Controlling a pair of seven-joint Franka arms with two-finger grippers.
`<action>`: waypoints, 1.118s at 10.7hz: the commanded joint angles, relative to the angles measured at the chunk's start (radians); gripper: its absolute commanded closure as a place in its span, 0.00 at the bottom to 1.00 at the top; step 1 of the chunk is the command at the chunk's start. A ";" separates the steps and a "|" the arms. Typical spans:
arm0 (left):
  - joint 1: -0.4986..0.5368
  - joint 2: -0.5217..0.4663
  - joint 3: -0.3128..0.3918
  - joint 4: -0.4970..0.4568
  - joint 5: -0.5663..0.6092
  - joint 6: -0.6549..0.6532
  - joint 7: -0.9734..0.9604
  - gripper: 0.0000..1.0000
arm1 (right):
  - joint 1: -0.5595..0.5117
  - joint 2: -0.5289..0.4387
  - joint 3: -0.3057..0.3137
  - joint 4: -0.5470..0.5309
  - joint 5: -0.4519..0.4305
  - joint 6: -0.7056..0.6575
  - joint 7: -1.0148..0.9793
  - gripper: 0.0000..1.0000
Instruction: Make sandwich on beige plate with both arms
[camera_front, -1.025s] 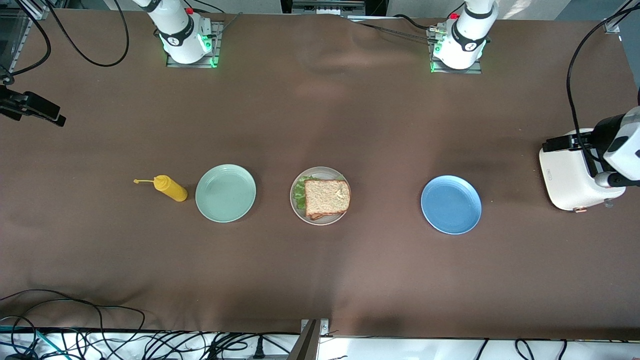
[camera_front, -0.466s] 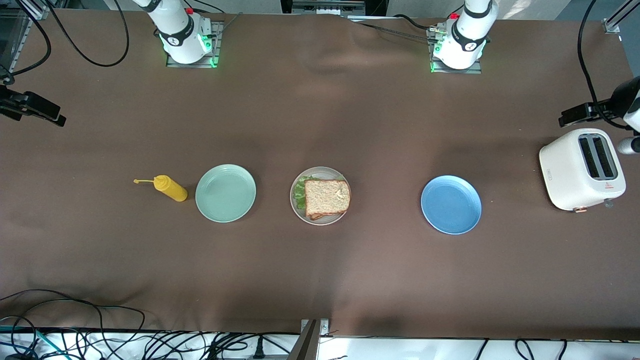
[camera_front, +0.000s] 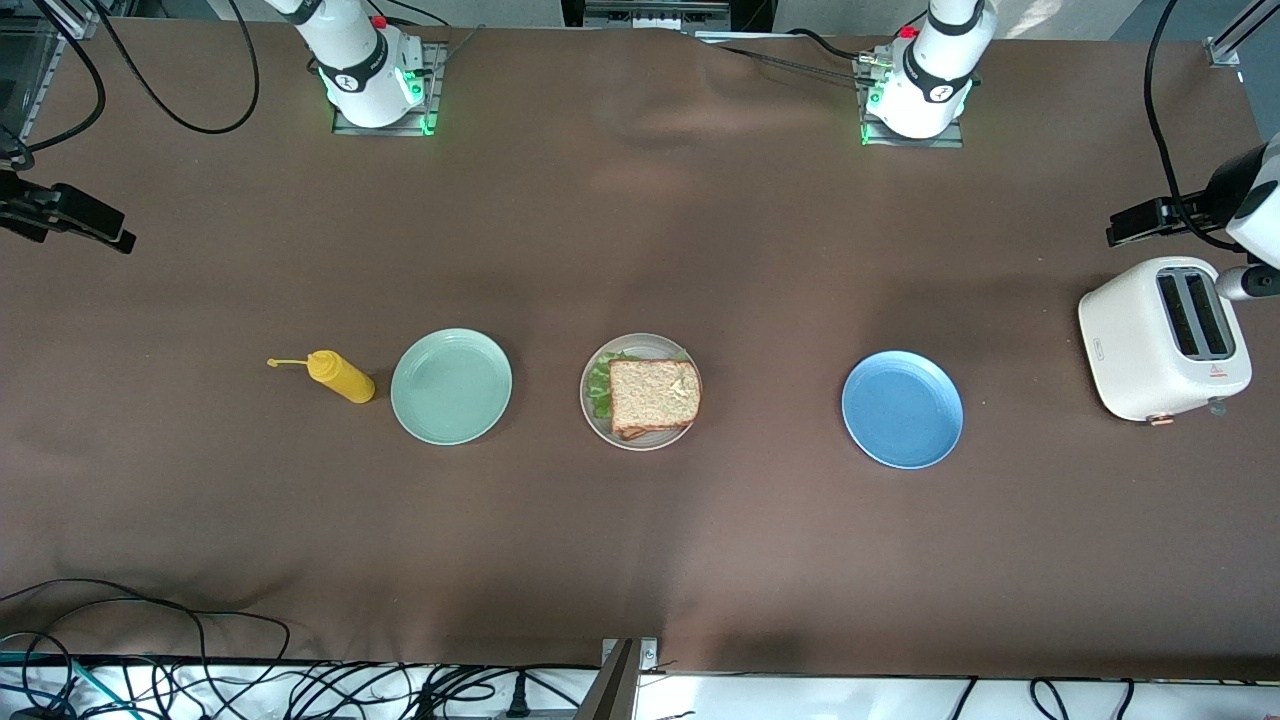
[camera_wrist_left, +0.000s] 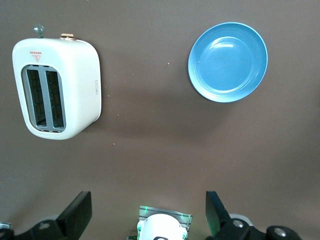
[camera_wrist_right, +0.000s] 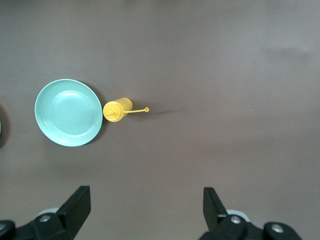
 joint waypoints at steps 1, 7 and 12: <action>-0.013 -0.010 0.015 -0.009 -0.062 0.048 0.020 0.00 | -0.004 -0.004 -0.019 0.010 0.032 -0.001 -0.052 0.00; -0.026 -0.014 -0.006 -0.017 -0.060 0.092 0.026 0.00 | -0.006 -0.004 -0.022 0.009 0.028 0.000 -0.065 0.00; -0.021 0.000 -0.013 -0.017 -0.064 0.092 0.084 0.00 | -0.006 -0.004 -0.022 0.010 0.028 0.004 -0.065 0.00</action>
